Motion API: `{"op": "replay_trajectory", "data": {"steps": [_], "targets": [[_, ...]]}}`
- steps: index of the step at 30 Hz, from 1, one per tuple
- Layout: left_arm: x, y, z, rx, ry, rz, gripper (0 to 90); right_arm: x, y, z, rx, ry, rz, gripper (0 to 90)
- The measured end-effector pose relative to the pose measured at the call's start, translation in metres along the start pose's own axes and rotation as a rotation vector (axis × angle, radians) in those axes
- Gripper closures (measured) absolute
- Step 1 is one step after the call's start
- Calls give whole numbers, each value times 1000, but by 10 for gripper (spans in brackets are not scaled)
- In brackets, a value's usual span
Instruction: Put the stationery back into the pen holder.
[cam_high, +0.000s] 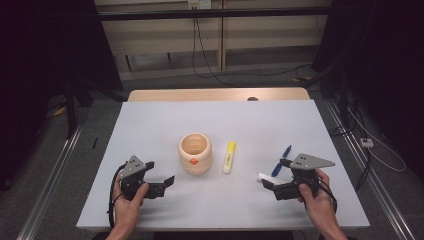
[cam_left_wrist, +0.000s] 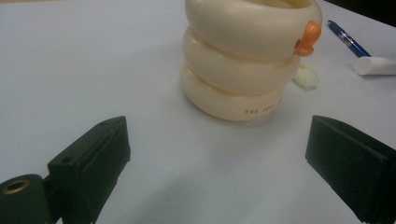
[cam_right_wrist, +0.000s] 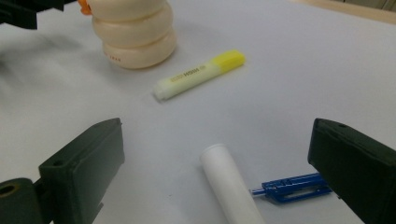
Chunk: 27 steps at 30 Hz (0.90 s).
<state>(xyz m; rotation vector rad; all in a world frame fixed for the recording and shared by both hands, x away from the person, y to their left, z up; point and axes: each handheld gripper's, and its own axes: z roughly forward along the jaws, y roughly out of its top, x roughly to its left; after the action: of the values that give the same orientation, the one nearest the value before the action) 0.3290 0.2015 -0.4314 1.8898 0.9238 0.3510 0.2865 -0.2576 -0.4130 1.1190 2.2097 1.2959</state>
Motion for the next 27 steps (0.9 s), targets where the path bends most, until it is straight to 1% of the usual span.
{"op": "replay_trajectory", "data": {"steps": [1,5,7,10,12,14,17,18,19,21,23,24,27], "targets": [[0,0,0,-1,-1,2,65,-1,2,2,24,6,-5,38],[-1,0,-1,-9,-3,0,65,-3,14,12,82,65,-30,41],[-1,0,-2,-12,-3,1,65,-5,19,17,98,95,-29,43],[0,-1,-2,-11,0,-4,65,-7,20,24,101,93,-26,47],[0,-1,-2,-10,-2,-6,64,-8,21,29,119,122,-16,48],[0,-1,-3,-18,-1,-6,65,-9,22,32,147,125,-22,53],[-1,0,-3,-24,-4,-3,65,-11,26,36,163,124,-19,51],[-1,0,-2,-18,-3,-1,65,-13,28,38,167,126,-16,55],[-1,0,-2,-16,-4,2,66,-15,30,40,178,133,-13,58],[-1,-1,-1,-19,-5,-4,66,-18,36,45,214,152,-16,58],[-1,0,-2,-17,-5,1,66,-21,40,48,236,156,-21,60],[0,0,-2,-17,-5,0,66,-23,42,50,244,160,-31,62],[0,-1,-1,-20,-6,-11,66,-23,48,56,266,134,-62,72]]}}
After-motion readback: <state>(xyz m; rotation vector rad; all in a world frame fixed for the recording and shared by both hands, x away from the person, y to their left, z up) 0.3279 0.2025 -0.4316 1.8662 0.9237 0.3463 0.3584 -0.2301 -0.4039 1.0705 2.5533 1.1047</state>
